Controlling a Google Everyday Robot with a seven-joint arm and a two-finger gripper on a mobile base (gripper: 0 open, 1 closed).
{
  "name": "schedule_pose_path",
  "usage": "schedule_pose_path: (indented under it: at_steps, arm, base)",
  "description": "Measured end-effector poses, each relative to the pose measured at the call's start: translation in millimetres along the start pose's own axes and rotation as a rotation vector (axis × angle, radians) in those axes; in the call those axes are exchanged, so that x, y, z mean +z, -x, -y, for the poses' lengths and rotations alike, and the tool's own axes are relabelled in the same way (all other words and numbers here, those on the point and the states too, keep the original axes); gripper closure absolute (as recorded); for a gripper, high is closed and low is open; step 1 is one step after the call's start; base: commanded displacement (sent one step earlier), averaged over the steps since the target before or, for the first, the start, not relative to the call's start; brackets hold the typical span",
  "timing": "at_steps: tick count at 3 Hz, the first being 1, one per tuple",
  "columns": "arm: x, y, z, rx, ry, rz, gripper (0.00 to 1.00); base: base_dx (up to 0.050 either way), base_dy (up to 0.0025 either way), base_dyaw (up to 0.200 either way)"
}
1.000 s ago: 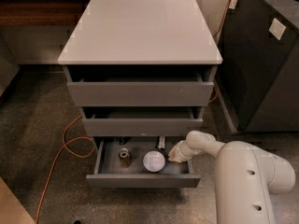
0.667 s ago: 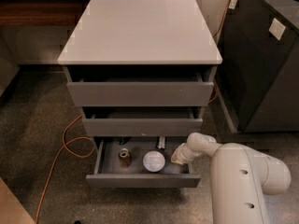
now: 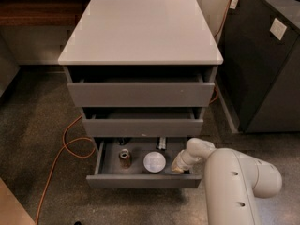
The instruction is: Pick rxbar blueberry from bottom drawer and place on counter
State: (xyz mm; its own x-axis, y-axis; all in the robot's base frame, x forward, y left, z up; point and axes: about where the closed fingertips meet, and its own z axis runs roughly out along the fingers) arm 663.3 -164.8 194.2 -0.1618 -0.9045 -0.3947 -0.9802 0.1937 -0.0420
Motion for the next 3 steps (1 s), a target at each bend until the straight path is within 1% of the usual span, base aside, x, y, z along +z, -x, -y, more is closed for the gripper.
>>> schedule_pose_path:
  at_steps: [1,3]
  arm:
    - [8,0,-14,0.006,0.032,0.006,1.0]
    - [11,5,-52,0.023,0.085,0.023,1.0]
  base:
    - [0.0,0.0,0.0]
    - [0.0,0.0,0.0]
